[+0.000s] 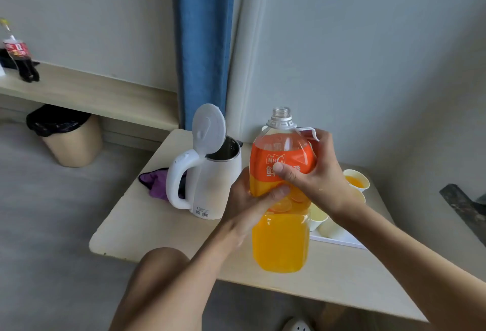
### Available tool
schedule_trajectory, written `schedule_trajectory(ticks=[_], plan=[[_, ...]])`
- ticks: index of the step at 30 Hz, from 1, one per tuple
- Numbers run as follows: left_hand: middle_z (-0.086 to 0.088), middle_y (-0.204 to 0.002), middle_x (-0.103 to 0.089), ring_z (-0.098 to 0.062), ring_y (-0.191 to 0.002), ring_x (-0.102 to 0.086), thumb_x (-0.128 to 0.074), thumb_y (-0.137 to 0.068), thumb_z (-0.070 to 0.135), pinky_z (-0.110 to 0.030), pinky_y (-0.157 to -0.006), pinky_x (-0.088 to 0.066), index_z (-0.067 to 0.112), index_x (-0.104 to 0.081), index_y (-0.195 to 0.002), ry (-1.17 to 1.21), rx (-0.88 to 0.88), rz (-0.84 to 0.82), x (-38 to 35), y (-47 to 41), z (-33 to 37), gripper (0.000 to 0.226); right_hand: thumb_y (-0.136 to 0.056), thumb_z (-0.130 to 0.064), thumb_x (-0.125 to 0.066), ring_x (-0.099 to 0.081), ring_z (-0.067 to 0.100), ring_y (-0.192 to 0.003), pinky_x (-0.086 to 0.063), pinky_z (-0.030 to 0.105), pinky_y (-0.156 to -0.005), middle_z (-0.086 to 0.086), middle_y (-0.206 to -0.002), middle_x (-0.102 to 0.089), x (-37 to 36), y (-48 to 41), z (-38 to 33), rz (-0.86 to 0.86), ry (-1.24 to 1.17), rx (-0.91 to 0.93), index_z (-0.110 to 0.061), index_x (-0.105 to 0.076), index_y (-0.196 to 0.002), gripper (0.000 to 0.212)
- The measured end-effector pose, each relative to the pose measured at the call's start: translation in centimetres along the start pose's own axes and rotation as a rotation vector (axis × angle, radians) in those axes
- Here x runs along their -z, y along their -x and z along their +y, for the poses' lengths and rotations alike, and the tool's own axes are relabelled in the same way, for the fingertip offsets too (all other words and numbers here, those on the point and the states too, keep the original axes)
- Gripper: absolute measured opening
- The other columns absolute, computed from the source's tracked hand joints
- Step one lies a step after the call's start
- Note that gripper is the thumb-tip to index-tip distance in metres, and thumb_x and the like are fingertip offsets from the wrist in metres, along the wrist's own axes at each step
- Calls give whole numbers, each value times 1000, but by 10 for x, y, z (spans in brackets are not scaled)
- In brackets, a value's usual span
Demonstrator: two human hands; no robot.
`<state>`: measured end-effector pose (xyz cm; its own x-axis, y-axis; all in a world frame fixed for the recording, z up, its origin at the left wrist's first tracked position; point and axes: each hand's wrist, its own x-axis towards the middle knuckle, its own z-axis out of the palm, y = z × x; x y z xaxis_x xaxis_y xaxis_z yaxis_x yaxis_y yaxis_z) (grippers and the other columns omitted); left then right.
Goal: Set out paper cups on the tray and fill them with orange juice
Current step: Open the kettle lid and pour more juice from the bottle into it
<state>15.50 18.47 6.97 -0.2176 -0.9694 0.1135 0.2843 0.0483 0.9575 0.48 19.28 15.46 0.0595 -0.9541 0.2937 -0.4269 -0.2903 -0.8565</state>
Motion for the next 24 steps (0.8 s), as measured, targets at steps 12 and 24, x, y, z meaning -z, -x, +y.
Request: schedule_trajectory(ticks=[12,24], plan=[[0,-125,-74,-22,-116,-71,-66,-76,73,-49,-101,-56,36,-53,-143,204,232,-78,-13,-2,-7,78,-68,-68,-67,-61,22,-100,-56,35,-79,-1,-117,-56,-22,-40,-18,-106,425,-114,-30,-29,-117,74],[-9,-122,-75,-31,-113,-72,-48,-87,74,-51,-94,-58,32,-59,-137,371,426,-99,-23,2,-11,66,-80,-57,-71,-55,23,-98,-52,33,-75,-1,-119,-51,-37,-60,-25,-247,632,-263,-24,-31,-133,75]])
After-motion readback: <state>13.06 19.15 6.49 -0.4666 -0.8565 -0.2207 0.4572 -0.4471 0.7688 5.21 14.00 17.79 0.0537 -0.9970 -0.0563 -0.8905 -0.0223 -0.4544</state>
